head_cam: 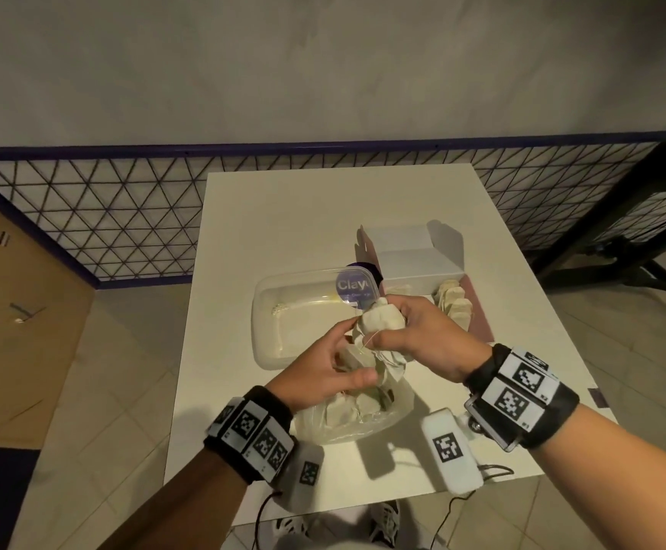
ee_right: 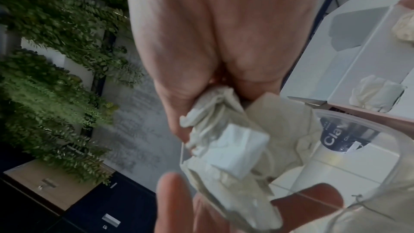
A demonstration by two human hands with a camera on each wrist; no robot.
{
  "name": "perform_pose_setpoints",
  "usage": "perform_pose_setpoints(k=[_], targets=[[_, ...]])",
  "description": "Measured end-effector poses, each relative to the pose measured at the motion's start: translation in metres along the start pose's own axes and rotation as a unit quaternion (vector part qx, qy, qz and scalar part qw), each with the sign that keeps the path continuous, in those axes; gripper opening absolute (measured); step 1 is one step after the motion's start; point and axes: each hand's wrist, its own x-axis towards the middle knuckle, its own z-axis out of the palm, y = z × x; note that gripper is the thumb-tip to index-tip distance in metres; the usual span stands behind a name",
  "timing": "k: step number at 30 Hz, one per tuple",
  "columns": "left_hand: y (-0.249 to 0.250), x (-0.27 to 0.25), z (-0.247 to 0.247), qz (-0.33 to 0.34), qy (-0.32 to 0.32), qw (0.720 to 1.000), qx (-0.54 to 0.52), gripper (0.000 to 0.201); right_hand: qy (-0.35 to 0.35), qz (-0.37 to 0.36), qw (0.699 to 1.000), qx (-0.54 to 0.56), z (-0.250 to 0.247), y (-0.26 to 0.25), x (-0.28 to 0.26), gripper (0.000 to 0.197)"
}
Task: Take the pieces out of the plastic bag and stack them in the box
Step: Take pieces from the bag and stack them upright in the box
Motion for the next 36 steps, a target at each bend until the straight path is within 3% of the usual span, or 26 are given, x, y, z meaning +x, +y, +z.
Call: perform_pose_setpoints(k=[3, 5, 8, 11, 14, 17, 18, 20, 22, 24, 27, 29, 32, 36], targets=[[0.004, 0.003, 0.01, -0.036, 0.037, 0.992, -0.115, 0.061, 0.02, -0.008, 1.0, 0.006, 0.005, 0.005, 0.004, 0.026], [0.006, 0.006, 0.015, -0.053, 0.065, 0.97, -0.227, 0.044, 0.052, -0.024, 0.998, 0.009, 0.011, 0.013, 0.008, 0.026], [0.005, 0.012, 0.017, -0.073, 0.091, 0.941, -0.318, 0.045, 0.094, -0.042, 0.994, -0.036, 0.022, 0.023, 0.015, 0.025], [0.005, 0.015, 0.019, -0.104, 0.099, 0.925, -0.353, 0.051, 0.091, -0.081, 0.982, -0.146, 0.032, 0.031, 0.019, 0.018], [0.005, 0.017, 0.017, -0.117, 0.11, 0.918, -0.363, 0.054, 0.07, -0.101, 0.949, -0.291, 0.038, 0.042, 0.022, 0.026], [0.002, 0.017, 0.014, -0.122, 0.121, 0.909, -0.381, 0.053, 0.076, -0.036, 0.891, -0.446, 0.037, 0.046, 0.023, 0.047], [0.001, 0.017, 0.013, -0.122, 0.121, 0.906, -0.388, 0.047, 0.075, -0.029, 0.885, -0.458, 0.036, 0.045, 0.022, 0.053], [0.001, 0.016, 0.013, -0.117, 0.115, 0.902, -0.4, 0.033, 0.049, -0.03, 0.906, -0.42, 0.033, 0.042, 0.019, 0.069], [0.001, 0.015, 0.011, -0.115, 0.116, 0.893, -0.419, 0.032, 0.021, -0.033, 0.95, -0.309, 0.027, 0.04, 0.016, 0.083], [0.001, 0.014, 0.008, -0.111, 0.115, 0.886, -0.436, 0.032, 0.038, -0.037, 0.981, -0.189, 0.021, 0.044, 0.012, 0.084], [0.002, 0.014, 0.005, -0.113, 0.103, 0.89, -0.43, 0.031, 0.114, -0.049, 0.988, -0.087, 0.016, 0.047, 0.006, 0.054], [0.002, 0.015, 0.005, -0.107, 0.086, 0.895, -0.426, 0.032, 0.129, -0.061, 0.986, -0.085, 0.015, 0.047, 0.003, 0.031], [0.001, 0.015, 0.004, -0.108, 0.077, 0.898, -0.419, 0.034, 0.125, -0.072, 0.985, -0.093, 0.013, 0.045, 0.003, 0.02], [-0.002, 0.013, 0.003, -0.106, 0.088, 0.903, -0.407, 0.041, 0.122, -0.04, 0.992, 0.013, 0.005, 0.042, 0.002, 0.014]])
